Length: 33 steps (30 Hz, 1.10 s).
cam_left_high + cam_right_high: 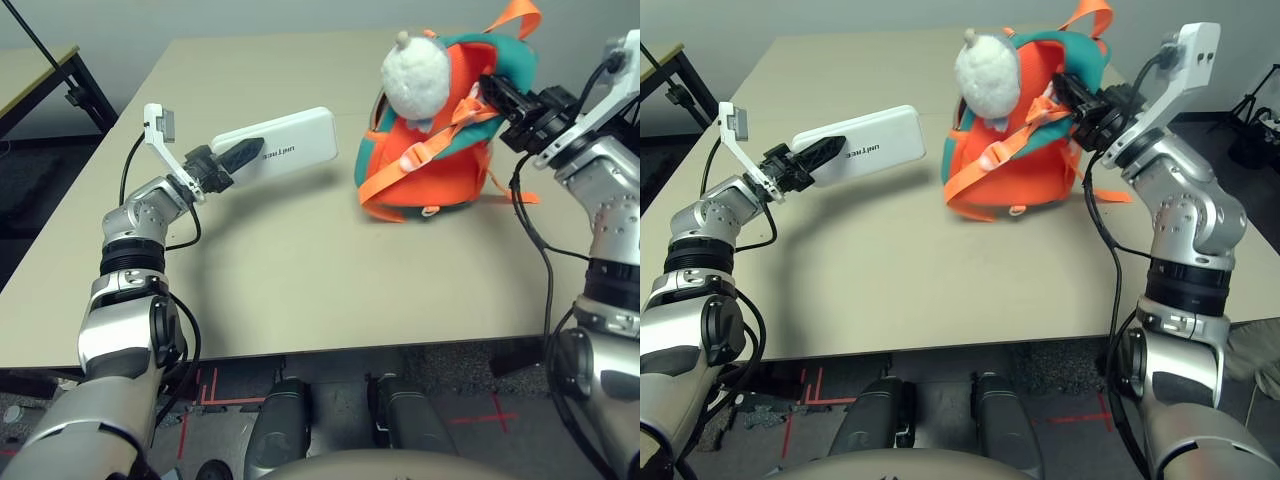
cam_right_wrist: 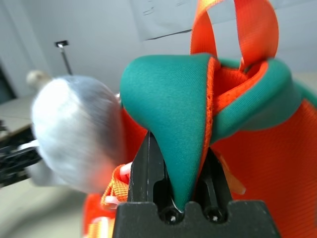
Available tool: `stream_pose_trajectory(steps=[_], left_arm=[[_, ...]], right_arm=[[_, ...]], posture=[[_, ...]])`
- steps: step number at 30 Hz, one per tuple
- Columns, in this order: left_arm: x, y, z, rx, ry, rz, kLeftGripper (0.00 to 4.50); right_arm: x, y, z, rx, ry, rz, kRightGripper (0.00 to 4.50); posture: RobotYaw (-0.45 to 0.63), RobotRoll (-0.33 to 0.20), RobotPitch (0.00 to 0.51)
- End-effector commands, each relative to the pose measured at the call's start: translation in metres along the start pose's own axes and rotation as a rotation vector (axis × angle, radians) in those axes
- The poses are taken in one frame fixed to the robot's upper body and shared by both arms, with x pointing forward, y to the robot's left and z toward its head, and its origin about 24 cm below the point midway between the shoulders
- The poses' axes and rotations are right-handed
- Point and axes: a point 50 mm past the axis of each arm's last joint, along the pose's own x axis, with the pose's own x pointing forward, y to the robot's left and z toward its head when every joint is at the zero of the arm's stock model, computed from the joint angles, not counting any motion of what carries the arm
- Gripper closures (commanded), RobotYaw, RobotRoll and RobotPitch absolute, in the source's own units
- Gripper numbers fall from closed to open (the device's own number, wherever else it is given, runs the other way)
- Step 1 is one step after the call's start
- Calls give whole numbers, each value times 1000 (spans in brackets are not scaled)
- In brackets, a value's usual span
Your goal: Put the pencil case into the backpack and zip it.
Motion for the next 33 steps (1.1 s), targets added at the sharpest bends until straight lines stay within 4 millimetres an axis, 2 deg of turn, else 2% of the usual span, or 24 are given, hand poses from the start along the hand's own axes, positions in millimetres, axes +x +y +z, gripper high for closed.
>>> stream_pose_trajectory(steps=[1,3,8,14,19,23,29,33], left_arm=[[1,-6,20,64,-36,-42,1070],[0,-10,26,101,-10,-71,1070],[-2,-25,52,201,23,-160,1070],[-14,-47,70,347,184,-279,1070],[-18,-55,83,366,161,-259,1070],[-9,-54,71,337,90,-231,1071],[12,-62,32,216,83,-280,1071],[29,-67,17,177,72,-281,1071]], right_arm=[[-14,19,-19,48,8,-6,4360],[-21,26,-34,87,29,-30,4360],[-22,39,-50,135,68,-15,4360],[-22,32,-55,143,97,-39,4360],[-21,29,-58,143,112,-35,4360],[-16,31,-58,162,98,-24,4360],[-11,33,-57,157,95,-14,4360],[-12,33,-57,151,96,-16,4360]], posture=[[49,0,94],[47,0,96],[48,0,97],[74,0,94],[89,0,90],[106,0,76],[95,0,76],[77,0,76]])
